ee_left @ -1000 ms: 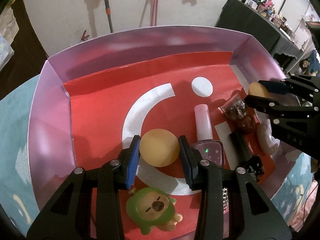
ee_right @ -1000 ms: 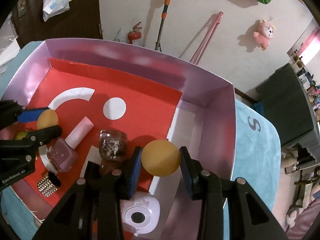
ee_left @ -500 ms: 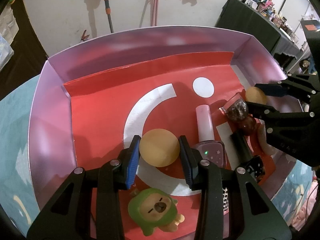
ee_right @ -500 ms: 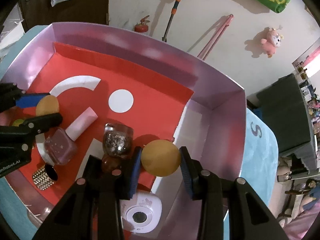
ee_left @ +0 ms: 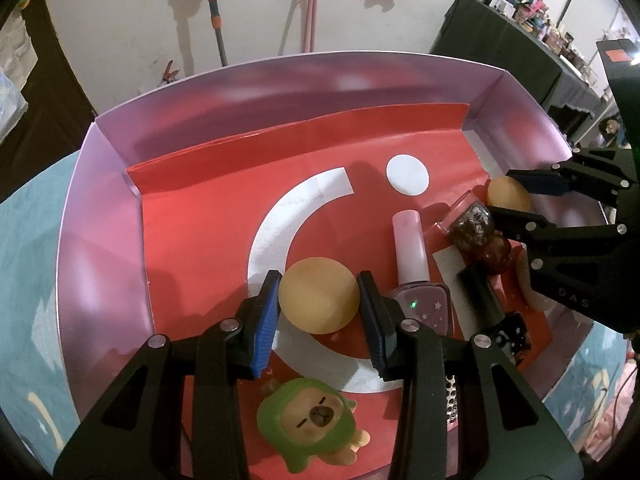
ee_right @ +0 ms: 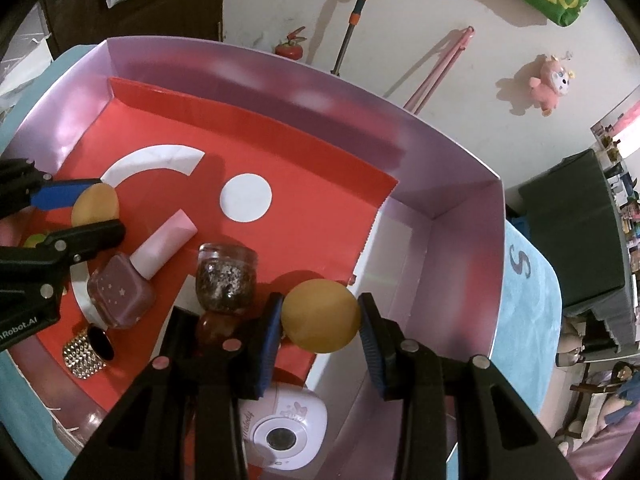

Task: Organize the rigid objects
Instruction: 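Withdraw both tools from the box toward the brown case and clear lid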

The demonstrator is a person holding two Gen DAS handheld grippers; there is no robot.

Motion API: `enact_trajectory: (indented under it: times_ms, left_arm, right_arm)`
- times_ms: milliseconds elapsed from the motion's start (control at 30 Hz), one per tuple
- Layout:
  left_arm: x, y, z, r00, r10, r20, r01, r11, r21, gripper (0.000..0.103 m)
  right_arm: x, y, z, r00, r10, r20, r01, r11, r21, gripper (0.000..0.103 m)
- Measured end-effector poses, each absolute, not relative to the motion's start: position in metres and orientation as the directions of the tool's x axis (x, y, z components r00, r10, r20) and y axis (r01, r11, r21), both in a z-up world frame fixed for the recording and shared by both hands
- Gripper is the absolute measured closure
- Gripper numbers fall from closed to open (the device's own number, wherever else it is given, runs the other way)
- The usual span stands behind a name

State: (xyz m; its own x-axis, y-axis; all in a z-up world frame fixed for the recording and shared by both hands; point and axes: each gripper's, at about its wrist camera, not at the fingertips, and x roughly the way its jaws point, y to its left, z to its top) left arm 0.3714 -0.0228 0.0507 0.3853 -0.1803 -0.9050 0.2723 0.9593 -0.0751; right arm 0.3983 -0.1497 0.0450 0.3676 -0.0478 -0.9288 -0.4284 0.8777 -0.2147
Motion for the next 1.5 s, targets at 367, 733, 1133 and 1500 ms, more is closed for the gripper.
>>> enact_trajectory:
  times_ms: [367,733,1133,1500]
  left_arm:
    - [0.370,-0.024,0.052,0.391,-0.184,-0.902,0.261,0.962,-0.083,0.052]
    - [0.350,-0.021,0.076,0.438,-0.212,-0.874,0.257,0.961,-0.105,0.041]
    - [0.272,-0.021,0.143,0.648,-0.192,-0.737,0.241,0.970,-0.040,0.030]
    - [0.195,-0.012,0.179,0.790,-0.155,-0.594,0.189,0.982,-0.005,0.020]
  right_arm:
    - [0.389,-0.146,0.046,0.373,-0.052,-0.926,-0.432,0.874,-0.223,0.060]
    - [0.374,-0.153,0.074,0.431,-0.038,-0.901,-0.402,0.887,-0.229,0.045]
    - [0.311,-0.160,0.148,0.576,0.074,-0.814,-0.364,0.915,-0.175,0.028]
    - [0.223,-0.175,0.187,0.697,0.188,-0.693,-0.332,0.940,-0.080,0.009]
